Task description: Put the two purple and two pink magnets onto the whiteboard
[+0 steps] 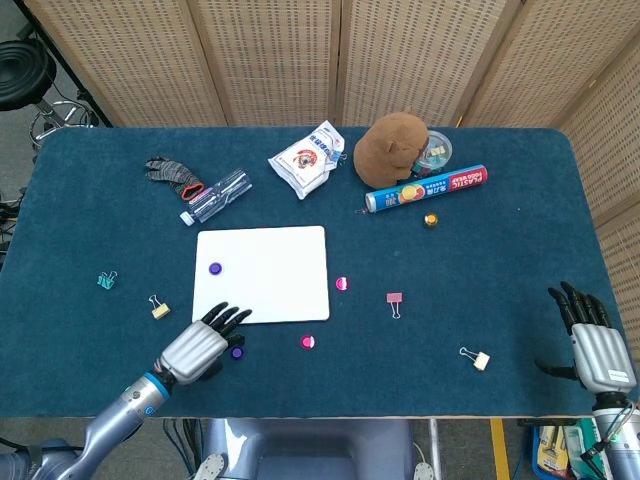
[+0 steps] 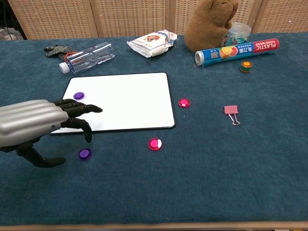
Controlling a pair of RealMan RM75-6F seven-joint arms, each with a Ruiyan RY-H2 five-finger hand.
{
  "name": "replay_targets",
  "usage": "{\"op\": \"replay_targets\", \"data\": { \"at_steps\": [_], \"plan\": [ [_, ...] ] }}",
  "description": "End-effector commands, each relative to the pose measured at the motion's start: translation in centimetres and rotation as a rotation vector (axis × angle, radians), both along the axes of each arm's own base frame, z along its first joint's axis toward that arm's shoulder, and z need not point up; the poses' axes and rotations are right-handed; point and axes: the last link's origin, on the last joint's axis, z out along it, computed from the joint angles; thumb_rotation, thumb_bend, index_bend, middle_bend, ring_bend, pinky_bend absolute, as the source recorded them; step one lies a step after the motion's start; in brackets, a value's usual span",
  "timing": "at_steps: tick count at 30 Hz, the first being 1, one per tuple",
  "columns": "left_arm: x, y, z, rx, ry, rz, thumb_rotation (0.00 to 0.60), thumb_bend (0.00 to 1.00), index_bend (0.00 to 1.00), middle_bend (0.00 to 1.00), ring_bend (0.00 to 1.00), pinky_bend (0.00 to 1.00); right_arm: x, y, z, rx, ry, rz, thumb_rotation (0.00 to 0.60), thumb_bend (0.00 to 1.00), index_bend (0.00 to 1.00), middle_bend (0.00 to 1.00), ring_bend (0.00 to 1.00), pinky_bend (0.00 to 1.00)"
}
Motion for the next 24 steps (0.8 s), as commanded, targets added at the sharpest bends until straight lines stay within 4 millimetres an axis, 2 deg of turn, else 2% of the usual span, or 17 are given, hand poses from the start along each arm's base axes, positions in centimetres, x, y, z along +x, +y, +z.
{"op": "replay_targets", "data": {
  "at_steps": [1,16,24],
  "plan": [
    [0.0,0.1,-0.6,0.005,0.004,0.006,0.600,0.30,0.36,0.00,0.00,0.00,0.0,0.0,0.0,0.000,0.000,0.000,0.600,0.00,0.00,0.00,0.00,0.00],
    [0.4,0.4,-2.0,-0.005,0.005,0.015,0.600,0.30,0.37,0.00,0.00,0.00,-0.1,0.0,0.1,-0.001,-0.005,-0.006,0.600,0.00,0.00,0.00,0.00,0.00],
    [0.5,0.4,-2.6,-0.012,0.026,0.014,0.600,0.31,0.40,0.00,0.00,0.00,-0.1,0.0,0.2,0.003,-0.019,-0.006,0.600,0.00,0.00,0.00,0.00,0.00]
  ]
}}
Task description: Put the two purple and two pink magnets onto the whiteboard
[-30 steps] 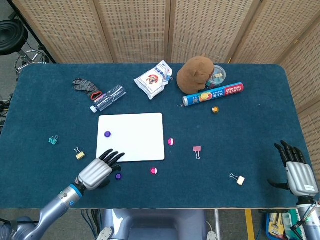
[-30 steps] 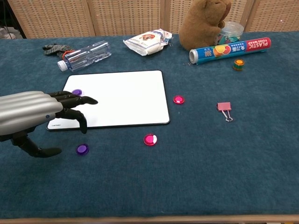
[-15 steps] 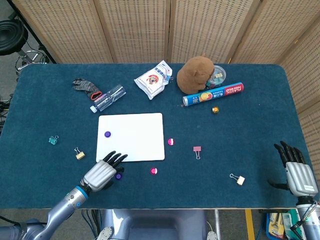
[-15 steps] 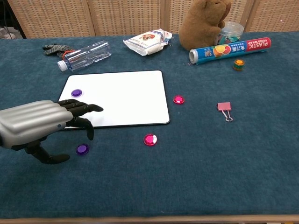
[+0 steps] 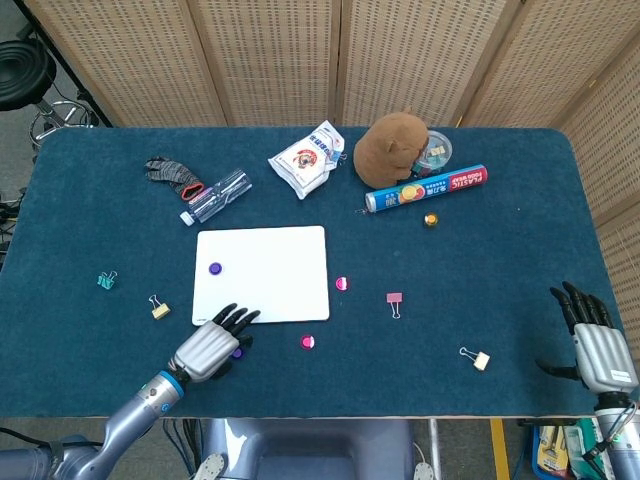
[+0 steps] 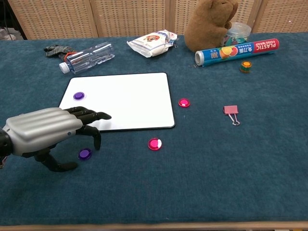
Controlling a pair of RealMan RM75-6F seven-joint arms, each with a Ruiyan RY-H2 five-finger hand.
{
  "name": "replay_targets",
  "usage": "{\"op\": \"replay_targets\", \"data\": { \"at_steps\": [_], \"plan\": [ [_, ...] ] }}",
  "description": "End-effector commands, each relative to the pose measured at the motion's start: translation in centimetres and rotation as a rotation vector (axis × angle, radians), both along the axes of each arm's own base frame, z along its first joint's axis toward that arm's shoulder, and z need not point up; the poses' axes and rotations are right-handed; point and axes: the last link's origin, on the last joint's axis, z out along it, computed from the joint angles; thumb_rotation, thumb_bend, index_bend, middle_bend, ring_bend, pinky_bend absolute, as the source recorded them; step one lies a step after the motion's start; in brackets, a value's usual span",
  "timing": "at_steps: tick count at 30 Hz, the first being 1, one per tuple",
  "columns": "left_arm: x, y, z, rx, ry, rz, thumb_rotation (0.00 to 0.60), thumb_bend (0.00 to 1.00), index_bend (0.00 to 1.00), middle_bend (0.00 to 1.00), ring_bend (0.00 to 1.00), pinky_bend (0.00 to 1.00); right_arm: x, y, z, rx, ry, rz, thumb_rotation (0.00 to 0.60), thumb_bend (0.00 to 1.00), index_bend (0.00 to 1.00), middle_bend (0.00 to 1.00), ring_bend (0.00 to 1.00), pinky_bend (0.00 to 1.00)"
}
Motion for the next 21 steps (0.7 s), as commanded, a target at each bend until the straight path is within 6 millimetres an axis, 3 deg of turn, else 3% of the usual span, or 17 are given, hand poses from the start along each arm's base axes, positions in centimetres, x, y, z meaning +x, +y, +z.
{"op": "replay_targets", "data": {
  "at_steps": [1,10,21],
  "plan": [
    [-0.01,0.02,-0.12,-0.001,0.005,0.000,0.600,0.31,0.42,0.00,0.00,0.00,0.00,0.01,0.00,0.002,-0.003,0.000,0.600,0.00,0.00,0.00,0.00,0.00],
    [0.00,0.23,-0.35,0.015,0.009,0.007,0.600,0.31,0.58,0.00,0.00,0.00,-0.03,0.04,0.13,-0.004,-0.006,-0.002,0.600,0.00,0.00,0.00,0.00,0.00],
    [0.09,0.66,0.18,0.032,0.006,0.018,0.600,0.30,0.59,0.00,0.00,0.00,-0.08,0.02,0.14,-0.003,-0.005,-0.004,0.600,0.00,0.00,0.00,0.00,0.00]
  ]
}}
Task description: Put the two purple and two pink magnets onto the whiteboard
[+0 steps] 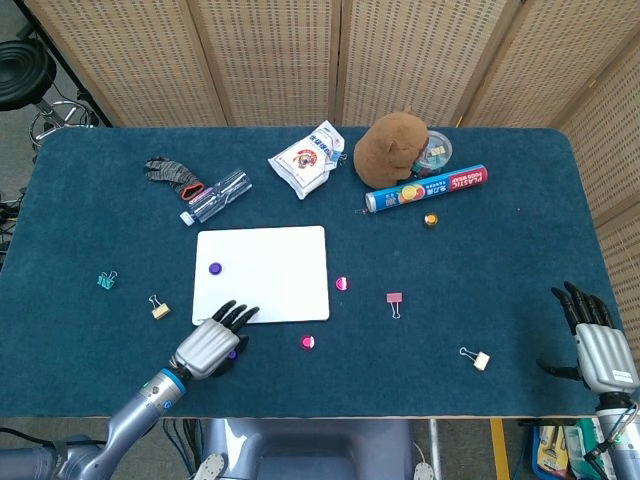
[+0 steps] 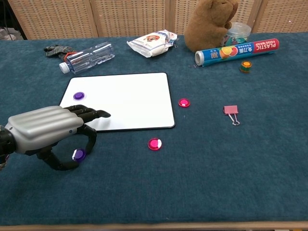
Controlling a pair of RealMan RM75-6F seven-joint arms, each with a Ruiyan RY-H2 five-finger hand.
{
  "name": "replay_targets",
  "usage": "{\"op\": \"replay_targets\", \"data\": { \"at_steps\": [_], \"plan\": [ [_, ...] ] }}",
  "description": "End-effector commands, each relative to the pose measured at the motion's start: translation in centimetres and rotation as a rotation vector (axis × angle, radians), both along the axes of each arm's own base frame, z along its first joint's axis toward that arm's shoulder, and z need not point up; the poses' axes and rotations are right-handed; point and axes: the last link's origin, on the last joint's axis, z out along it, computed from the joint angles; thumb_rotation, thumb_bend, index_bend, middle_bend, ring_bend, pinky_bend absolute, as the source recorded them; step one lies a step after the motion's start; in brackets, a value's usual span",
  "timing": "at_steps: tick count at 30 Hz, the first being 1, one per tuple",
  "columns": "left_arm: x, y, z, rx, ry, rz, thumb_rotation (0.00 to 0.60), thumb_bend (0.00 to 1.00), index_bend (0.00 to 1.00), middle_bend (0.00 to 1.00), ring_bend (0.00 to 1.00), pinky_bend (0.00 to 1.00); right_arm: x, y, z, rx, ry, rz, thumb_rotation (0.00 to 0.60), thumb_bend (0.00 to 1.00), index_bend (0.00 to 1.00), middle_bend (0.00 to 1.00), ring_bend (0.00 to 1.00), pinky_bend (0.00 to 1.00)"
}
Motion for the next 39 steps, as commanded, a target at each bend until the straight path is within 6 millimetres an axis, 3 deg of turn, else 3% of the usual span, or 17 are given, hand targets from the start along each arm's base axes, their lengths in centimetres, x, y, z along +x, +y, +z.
{"op": "replay_targets", "data": {
  "at_steps": [1,11,22,39],
  "plan": [
    [0.1,0.3,0.4,0.010,-0.010,0.006,0.600,0.30,0.59,0.00,0.00,0.00,0.0,0.0,0.0,0.000,0.001,0.000,0.600,0.00,0.00,0.00,0.00,0.00],
    [0.6,2.7,2.2,0.060,-0.051,0.060,0.600,0.31,0.59,0.00,0.00,0.00,0.0,0.0,-0.1,0.004,0.001,-0.002,0.600,0.00,0.00,0.00,0.00,0.00],
    [0.5,8.3,2.7,0.126,-0.109,0.229,0.600,0.31,0.59,0.00,0.00,0.00,-0.1,-0.1,0.0,0.003,-0.002,-0.009,0.600,0.00,0.00,0.00,0.00,0.00],
    [-0.3,10.2,1.2,0.135,-0.118,0.320,0.600,0.31,0.59,0.00,0.00,0.00,-0.2,-0.1,0.1,0.004,-0.002,-0.012,0.600,0.00,0.00,0.00,0.00,0.00]
  ]
}}
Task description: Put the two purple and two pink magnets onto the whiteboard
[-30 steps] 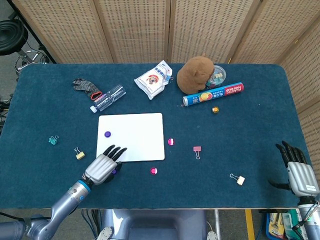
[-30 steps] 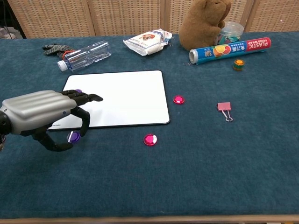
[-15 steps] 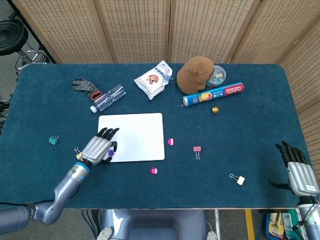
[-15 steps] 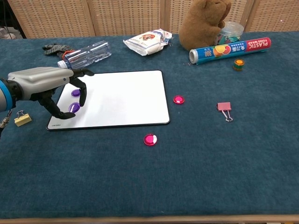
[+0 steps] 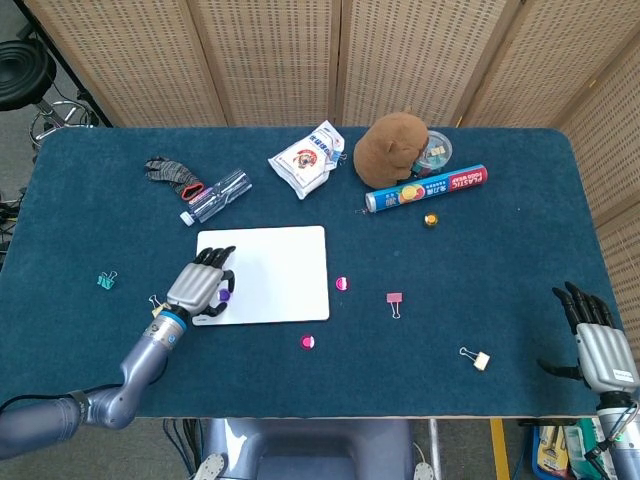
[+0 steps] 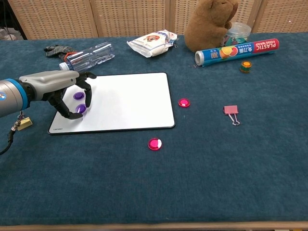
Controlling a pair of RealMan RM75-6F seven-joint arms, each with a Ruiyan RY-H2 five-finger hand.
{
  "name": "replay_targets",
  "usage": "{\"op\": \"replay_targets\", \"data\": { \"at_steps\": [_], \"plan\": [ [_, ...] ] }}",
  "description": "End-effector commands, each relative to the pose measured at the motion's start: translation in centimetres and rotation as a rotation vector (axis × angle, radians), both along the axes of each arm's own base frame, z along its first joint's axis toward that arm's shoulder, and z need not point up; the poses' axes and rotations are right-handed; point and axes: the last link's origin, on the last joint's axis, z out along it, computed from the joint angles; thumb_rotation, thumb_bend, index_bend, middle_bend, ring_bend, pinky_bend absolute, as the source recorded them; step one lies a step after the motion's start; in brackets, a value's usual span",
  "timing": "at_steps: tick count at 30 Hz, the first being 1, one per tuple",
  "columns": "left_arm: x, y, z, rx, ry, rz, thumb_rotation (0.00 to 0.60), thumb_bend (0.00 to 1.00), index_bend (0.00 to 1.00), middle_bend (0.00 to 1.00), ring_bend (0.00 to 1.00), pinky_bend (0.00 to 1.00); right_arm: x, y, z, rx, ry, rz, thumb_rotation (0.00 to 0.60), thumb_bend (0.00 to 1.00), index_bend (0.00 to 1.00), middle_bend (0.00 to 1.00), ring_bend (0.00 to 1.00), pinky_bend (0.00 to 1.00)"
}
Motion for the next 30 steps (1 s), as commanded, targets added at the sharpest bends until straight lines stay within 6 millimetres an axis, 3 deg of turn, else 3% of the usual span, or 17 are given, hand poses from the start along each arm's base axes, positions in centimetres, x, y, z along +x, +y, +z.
{"op": "replay_targets", "data": {
  "at_steps": [1,10,12,14,17,25,30],
  "plan": [
    [-0.2,0.1,-0.1,0.000,0.004,0.007,0.600,0.31,0.59,0.00,0.00,0.00,0.0,0.0,0.0,-0.001,0.000,0.000,0.600,0.00,0.00,0.00,0.00,0.00],
    [-0.7,0.4,0.0,0.010,0.019,0.036,0.600,0.31,0.59,0.00,0.00,0.00,0.0,0.0,0.1,-0.002,-0.003,-0.002,0.600,0.00,0.00,0.00,0.00,0.00],
    [-0.8,0.3,0.1,0.019,0.022,0.045,0.600,0.31,0.53,0.00,0.00,0.00,0.0,0.0,0.1,-0.002,-0.003,-0.002,0.600,0.00,0.00,0.00,0.00,0.00],
    [-0.7,0.3,0.2,0.022,0.024,0.052,0.600,0.31,0.40,0.00,0.00,0.00,0.0,0.0,0.1,-0.002,-0.002,-0.002,0.600,0.00,0.00,0.00,0.00,0.00],
    [-0.6,0.3,0.4,0.026,0.027,0.061,0.600,0.31,0.27,0.00,0.00,0.00,0.0,0.0,0.0,0.000,-0.001,-0.001,0.600,0.00,0.00,0.00,0.00,0.00],
    [-0.4,-0.1,1.9,0.047,-0.022,0.060,0.600,0.31,0.11,0.00,0.00,0.00,0.0,0.0,0.1,-0.006,-0.003,0.005,0.600,0.00,0.00,0.00,0.00,0.00],
    [-1.2,-1.1,4.8,0.115,-0.071,0.034,0.600,0.30,0.00,0.00,0.00,0.00,0.1,0.0,-0.1,-0.008,-0.001,0.020,0.600,0.00,0.00,0.00,0.00,0.00]
  ]
}}
